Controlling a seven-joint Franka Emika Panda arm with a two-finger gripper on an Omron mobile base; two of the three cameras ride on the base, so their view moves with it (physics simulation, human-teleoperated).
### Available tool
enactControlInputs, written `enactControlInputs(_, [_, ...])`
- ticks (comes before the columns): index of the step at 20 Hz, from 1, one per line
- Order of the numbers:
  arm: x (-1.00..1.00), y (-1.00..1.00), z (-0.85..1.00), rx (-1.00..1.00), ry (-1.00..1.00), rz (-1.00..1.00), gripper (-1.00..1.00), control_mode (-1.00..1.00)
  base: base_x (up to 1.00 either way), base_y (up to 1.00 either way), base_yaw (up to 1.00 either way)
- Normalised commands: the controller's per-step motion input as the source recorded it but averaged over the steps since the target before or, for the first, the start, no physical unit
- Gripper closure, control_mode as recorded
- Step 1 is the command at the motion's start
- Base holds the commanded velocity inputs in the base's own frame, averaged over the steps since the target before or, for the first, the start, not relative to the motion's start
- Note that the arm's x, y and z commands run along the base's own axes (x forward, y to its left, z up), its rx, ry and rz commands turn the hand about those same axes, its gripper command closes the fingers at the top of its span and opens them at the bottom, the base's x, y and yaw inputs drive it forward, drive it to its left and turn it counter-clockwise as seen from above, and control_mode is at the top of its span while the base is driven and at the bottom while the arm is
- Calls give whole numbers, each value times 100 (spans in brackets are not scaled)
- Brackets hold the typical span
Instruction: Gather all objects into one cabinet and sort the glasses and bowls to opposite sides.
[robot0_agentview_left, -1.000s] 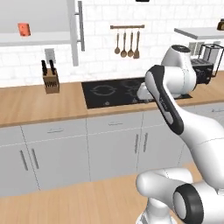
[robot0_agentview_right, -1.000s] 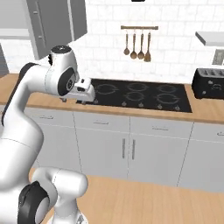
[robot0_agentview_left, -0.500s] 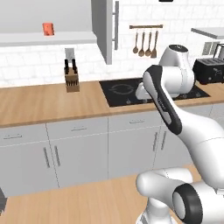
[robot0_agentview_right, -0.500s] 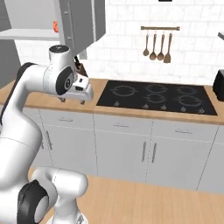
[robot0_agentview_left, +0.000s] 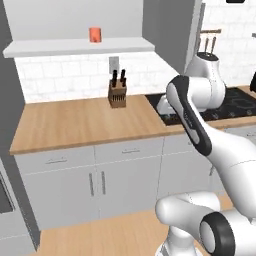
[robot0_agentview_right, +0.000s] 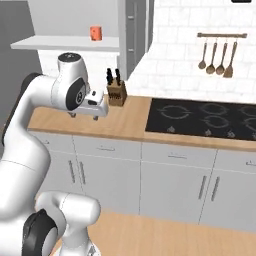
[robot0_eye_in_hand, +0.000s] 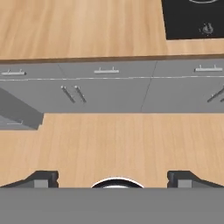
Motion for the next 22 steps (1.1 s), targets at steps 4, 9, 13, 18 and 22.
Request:
enactControlInputs(4, [0, 0, 0, 0, 0, 0, -100, 100, 87, 100, 0])
enactControlInputs(9, [0, 0, 0, 0, 0, 0, -100, 100, 100, 65, 0])
enactControlInputs(13, [0, 0, 0, 0, 0, 0, -100, 100, 100, 16, 0])
enactControlInputs(18, [0, 0, 0, 0, 0, 0, -100, 100, 100, -24, 0])
enactControlInputs(22, [0, 0, 0, 0, 0, 0, -100, 100, 100, -33, 0])
